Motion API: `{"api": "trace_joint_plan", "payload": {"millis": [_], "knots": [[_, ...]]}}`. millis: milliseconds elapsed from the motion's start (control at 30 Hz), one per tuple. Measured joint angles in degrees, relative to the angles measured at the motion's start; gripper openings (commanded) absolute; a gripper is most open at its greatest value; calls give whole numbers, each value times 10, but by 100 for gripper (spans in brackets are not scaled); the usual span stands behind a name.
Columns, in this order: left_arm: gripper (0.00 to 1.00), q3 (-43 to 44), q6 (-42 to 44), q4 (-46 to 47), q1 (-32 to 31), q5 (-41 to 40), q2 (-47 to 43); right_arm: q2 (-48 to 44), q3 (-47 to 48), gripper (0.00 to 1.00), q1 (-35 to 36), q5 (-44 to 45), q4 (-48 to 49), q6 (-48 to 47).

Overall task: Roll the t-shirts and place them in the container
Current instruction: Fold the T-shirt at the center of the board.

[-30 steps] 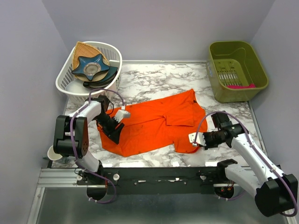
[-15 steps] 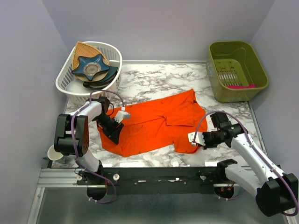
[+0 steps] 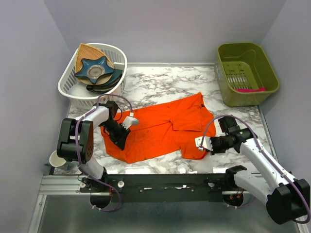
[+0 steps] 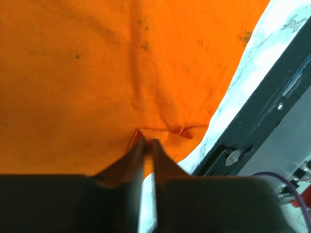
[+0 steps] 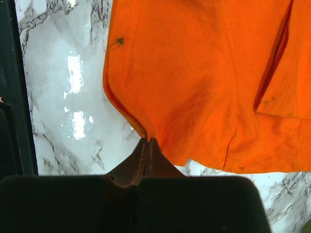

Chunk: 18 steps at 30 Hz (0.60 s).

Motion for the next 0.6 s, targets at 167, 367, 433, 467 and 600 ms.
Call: {"api": "trace_joint_plan", "payload": {"millis": [167,367,433,467,600], "knots": [[0,-10,-2,4,-2,-4,0,1,0,1,0,0,4,3],[0,-24,-13,6,-2,-13,-43,1,0,1,0,6,10,18],[0,-26,-19,7,5,-13,-78,1,1,1,0,10,12,32],[0,-27,-23,7,14,-13,-110,1,4,1,0,13,12,44],[0,-34,-27,4,72,-15,-236,-7,28,1,0,14,20,118]]}}
